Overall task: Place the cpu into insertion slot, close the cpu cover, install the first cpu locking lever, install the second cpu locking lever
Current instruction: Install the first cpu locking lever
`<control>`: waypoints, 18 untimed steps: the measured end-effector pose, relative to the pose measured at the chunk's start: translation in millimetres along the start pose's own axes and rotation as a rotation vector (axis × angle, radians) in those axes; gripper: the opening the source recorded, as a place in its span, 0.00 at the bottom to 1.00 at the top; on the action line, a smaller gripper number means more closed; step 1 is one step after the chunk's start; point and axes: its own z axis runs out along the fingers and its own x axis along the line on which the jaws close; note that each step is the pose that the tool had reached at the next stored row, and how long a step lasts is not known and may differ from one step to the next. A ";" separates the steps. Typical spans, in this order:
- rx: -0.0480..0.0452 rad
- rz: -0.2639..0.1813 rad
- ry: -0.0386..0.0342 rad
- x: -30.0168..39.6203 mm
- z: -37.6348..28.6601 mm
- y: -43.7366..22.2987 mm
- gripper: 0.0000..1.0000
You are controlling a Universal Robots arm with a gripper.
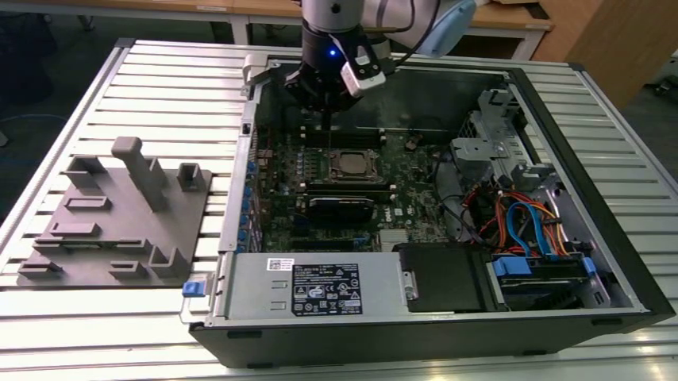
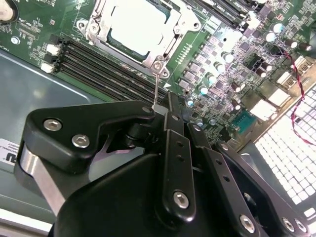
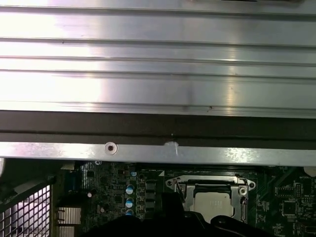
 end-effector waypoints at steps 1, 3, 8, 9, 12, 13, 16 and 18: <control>-0.0001 0.000 0.0000 -0.4 0.0 0.0 0.10; -0.0001 0.000 -0.0001 -1.3 0.0 0.0 0.10; -0.0001 0.000 -0.0001 -2.9 0.1 0.0 0.10; -0.0001 0.000 -0.0001 -3.2 0.1 0.0 0.10; -0.0001 0.000 -0.0001 -5.1 0.1 0.0 0.10; -0.0001 0.000 -0.0001 -5.9 0.1 -0.1 0.10; -0.0002 0.000 -0.0001 -8.2 0.2 -0.1 0.10; -0.0001 0.000 -0.0001 -10.0 0.1 -0.1 0.10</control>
